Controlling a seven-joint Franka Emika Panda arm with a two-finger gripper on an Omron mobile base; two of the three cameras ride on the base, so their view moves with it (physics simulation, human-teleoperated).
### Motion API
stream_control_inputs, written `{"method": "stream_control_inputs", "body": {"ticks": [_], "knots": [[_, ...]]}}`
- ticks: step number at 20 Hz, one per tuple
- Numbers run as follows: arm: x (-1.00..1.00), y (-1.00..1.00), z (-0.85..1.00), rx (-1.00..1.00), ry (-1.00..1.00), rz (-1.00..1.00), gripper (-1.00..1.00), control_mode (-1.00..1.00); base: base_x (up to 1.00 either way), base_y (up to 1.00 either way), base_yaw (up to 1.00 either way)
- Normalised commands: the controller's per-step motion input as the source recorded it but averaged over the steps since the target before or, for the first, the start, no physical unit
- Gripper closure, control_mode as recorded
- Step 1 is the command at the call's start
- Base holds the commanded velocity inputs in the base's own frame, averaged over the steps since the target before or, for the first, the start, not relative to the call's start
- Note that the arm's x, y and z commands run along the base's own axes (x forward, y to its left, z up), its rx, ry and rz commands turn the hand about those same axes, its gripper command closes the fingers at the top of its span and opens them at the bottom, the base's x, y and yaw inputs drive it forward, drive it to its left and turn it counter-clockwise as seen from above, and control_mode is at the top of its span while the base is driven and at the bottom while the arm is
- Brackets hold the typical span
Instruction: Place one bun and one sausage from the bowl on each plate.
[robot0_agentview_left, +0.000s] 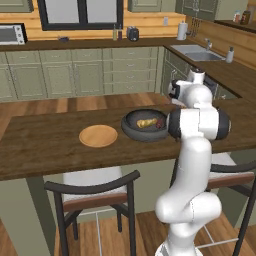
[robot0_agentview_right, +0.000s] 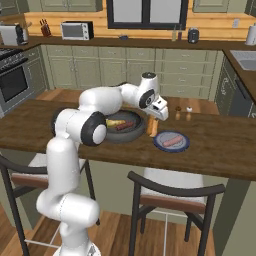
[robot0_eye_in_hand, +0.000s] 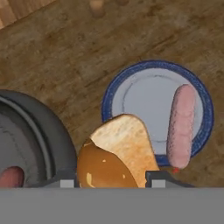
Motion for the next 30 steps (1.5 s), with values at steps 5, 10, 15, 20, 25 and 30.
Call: {"method": "stream_control_inputs", "body": {"ticks": [5, 10, 15, 20, 25, 30], "knots": [[0.05, -0.60, -0.09, 0.18, 0.13, -0.17, 1.00, -1.00, 0.00, 0.00, 0.00], [0.28, -0.22, -0.38, 0.15, 0.14, -0.15, 1.00, -1.00, 0.00, 0.00, 0.00], [0.40, -0.06, -0.44, 0.12, 0.11, -0.11, 1.00, -1.00, 0.00, 0.00, 0.00], [0.22, -0.22, -0.35, 0.04, 0.05, -0.12, 1.00, -1.00, 0.00, 0.00, 0.00], [-0.01, -0.06, -0.38, 0.00, 0.00, -0.06, -1.00, -1.00, 0.00, 0.00, 0.00], [-0.49, 0.03, -0.15, 0.00, -0.04, 0.00, -1.00, -1.00, 0.00, 0.00, 0.00]]}}
